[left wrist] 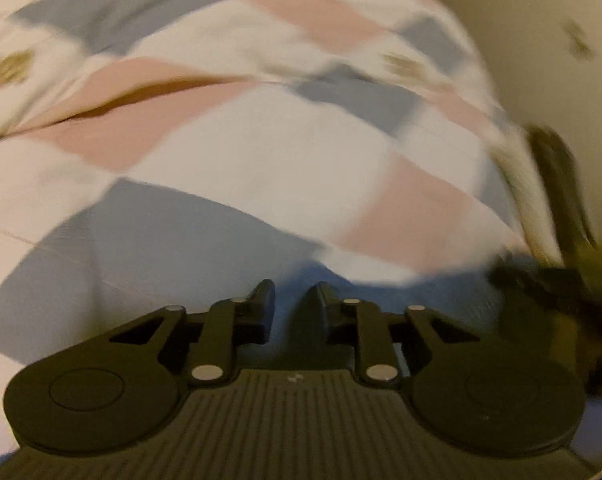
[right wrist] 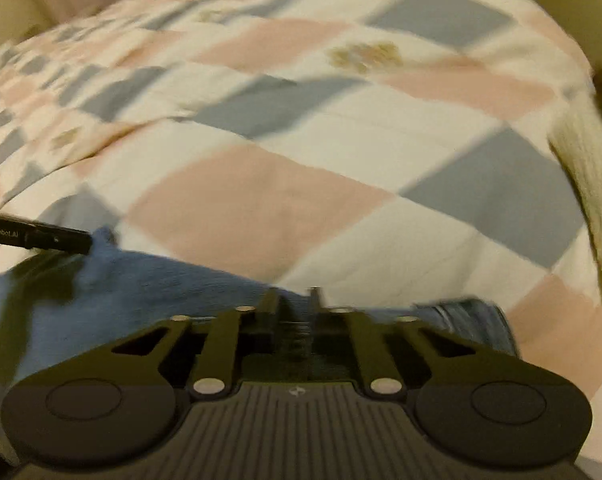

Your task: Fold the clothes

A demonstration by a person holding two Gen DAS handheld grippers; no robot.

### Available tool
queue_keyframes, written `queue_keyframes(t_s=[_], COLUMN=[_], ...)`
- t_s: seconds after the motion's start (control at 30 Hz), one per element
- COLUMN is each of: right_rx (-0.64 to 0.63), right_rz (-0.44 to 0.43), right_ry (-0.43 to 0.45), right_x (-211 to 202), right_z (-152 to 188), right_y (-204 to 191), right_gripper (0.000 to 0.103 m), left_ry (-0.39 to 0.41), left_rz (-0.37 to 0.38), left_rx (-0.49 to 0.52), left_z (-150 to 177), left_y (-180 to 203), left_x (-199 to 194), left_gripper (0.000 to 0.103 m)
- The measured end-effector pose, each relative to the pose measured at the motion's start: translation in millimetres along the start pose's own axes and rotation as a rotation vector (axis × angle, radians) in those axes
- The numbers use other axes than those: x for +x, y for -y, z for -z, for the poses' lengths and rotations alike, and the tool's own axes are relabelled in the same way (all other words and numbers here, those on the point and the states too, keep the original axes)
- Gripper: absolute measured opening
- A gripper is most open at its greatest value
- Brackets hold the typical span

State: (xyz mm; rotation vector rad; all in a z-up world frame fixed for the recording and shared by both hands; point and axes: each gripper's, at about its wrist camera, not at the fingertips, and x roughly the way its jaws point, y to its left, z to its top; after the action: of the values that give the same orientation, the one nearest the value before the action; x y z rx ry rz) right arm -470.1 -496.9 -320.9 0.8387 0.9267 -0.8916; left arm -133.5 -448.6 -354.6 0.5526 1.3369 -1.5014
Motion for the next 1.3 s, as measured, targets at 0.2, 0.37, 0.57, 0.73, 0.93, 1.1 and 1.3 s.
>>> queue_keyframes(t_s=[0.2, 0.37, 0.57, 0.73, 0.93, 1.1, 1.3], right_rx=[0.009, -0.082, -0.124, -0.031, 0.261, 0.283, 0.285], right_rz=[0.061, -0.026, 0.098, 0.247, 0.232, 0.152, 0.085], right_ry=[0.127, 0.060, -0.114, -0.097, 0.006, 0.085, 0.151], right_x=[-53.2, -59.1, -29.2, -52.4, -90.3, -116.5, -156.3], right_z=[-3.8, 51.6, 118.4, 131.3, 156.7, 181.4, 204.0], right_y=[2.1, -34.1, -59.5, -68.1, -99.2, -186.1, -289.8], right_gripper=[0.028, 0.032, 0.038, 0.048, 0.072, 0.082, 0.095], left_ry=[0.174, 0.103, -0.036, 0.005, -0.044, 0.076, 0.161], left_rz=[-0.104, -0.114, -0.227, -0.314, -0.531, -0.500, -0.499], left_rx=[0.048, 0.129, 0.108, 0.067, 0.005, 0.016, 0.009], left_z=[6.8, 76.5, 154.5, 178.8, 214.2, 230.1, 249.1], left_y=[2.3, 11.6, -23.3, -65.2, -115.8, -108.7, -92.0], left_x=[-68.0, -98.3, -93.8, -133.0, -193.1, -278.8, -367.5], left_gripper=[0.021, 0.032, 0.031, 0.035, 0.037, 0.062, 0.074])
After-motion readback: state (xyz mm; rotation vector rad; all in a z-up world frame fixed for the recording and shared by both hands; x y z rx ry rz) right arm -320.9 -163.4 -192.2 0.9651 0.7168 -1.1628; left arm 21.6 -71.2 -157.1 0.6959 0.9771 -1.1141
